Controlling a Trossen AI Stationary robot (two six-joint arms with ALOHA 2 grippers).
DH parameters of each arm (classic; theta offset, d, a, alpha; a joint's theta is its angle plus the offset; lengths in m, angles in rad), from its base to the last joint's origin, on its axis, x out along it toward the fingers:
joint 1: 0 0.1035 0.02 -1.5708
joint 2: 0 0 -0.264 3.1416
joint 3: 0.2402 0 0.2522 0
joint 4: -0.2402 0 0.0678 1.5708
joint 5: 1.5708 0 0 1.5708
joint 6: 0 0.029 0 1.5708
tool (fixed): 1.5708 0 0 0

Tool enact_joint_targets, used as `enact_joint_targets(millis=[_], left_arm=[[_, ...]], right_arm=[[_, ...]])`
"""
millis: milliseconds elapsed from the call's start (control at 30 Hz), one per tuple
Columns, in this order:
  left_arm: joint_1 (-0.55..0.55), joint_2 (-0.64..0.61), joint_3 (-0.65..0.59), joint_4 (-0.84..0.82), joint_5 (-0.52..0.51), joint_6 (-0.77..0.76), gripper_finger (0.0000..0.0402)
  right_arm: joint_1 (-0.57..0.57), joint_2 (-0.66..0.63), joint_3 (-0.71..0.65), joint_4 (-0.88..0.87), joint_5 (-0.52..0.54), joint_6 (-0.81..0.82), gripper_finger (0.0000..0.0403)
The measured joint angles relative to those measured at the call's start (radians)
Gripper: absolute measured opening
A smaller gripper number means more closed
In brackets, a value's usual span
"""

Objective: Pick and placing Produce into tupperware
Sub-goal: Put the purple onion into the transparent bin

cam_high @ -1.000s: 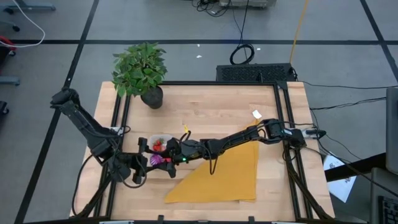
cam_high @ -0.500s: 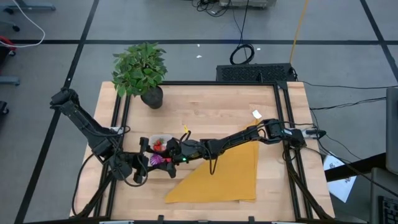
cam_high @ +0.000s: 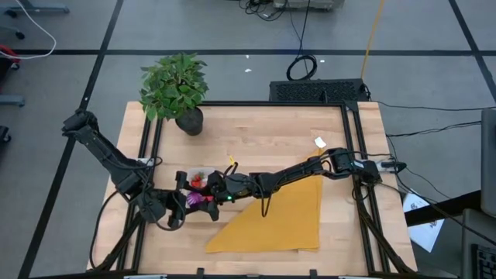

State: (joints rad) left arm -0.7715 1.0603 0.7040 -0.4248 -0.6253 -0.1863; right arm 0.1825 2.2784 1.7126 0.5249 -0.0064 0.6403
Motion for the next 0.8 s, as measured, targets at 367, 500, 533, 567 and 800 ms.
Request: enact_joint_targets(millis=[367,500,533,567,800], left_arm=[[0.032,0.000,0.000,0.003,0.057,-0.002,0.0278],[0.032,0.000,0.000,0.007,0.057,-0.017,0.0278],[0.032,0.000,0.000,0.007,0.057,-0.017,0.0278],[0.032,0.000,0.000,0.006,0.057,-0.018,0.0278],[0.032,0.000,0.000,0.006,0.056,-0.031,0.0278]], right_arm=[[0.000,0.000,0.000,-0.005,-0.020,0.003,0.0251],[0.000,0.000,0.000,-0.003,-0.020,0.003,0.0251],[0.000,0.000,0.000,-0.003,-0.020,0.003,0.0251],[0.000,0.000,0.000,-0.003,-0.021,0.003,0.0251],[0.001,0.000,0.000,-0.002,-0.021,0.002,0.0251]])
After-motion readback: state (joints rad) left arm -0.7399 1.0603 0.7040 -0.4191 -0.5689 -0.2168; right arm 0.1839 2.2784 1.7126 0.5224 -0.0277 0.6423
